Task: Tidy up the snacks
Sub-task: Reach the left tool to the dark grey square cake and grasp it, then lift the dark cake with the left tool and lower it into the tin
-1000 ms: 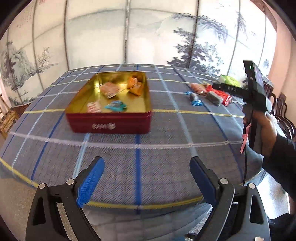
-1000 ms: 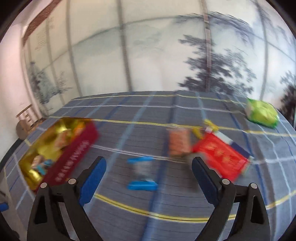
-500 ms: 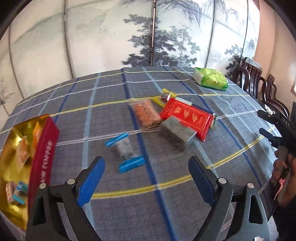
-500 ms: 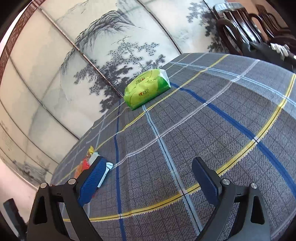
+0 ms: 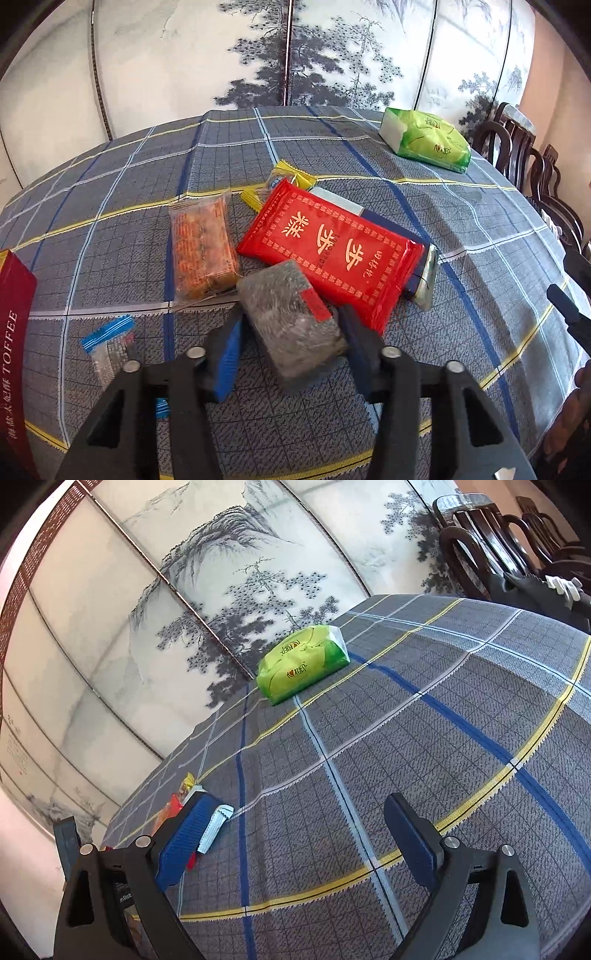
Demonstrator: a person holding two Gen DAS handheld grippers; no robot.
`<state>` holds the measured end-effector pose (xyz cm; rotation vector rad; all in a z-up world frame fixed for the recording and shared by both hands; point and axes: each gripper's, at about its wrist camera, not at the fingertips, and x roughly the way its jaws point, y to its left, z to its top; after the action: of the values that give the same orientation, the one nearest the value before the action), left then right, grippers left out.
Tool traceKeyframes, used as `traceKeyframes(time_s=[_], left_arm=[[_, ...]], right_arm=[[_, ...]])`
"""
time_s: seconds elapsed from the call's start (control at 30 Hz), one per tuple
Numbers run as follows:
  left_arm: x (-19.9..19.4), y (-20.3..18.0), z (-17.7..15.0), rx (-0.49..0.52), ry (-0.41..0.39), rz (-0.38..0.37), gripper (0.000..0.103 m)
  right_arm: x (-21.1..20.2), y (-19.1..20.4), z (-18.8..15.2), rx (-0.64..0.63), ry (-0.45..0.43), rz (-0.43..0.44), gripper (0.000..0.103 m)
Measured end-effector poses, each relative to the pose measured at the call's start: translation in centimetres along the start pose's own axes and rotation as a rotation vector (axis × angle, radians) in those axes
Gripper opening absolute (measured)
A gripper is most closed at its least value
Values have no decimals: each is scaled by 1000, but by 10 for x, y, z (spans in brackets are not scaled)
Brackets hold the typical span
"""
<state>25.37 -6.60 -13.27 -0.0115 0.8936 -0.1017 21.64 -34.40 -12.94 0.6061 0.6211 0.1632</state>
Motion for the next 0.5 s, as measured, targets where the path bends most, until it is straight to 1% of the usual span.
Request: traceKeyframes(time_s=[0.03,0.07,0.13,0.23,0.37,0.5], left_arm=[[0,1,0,-1,-3,-5,35],[-2,2,-1,-3,-5,-9,32],[-4,0,-1,7,-8,-5,32],[-16,-4,-1,36,-35,0,31],[-38,-12,8,64,-78,-12,31],[-60,-15,19,87,-121,-8,31]], right_arm=[[0,-1,0,-4,3,-1,94],[1,1,0,-10,5,-5,94],[1,2,0,-20,7,-9,94],[1,3,0,-18,6,-10,94],[1,3,0,-17,7,-12,94],[2,4,0,-14,10,-23,94]])
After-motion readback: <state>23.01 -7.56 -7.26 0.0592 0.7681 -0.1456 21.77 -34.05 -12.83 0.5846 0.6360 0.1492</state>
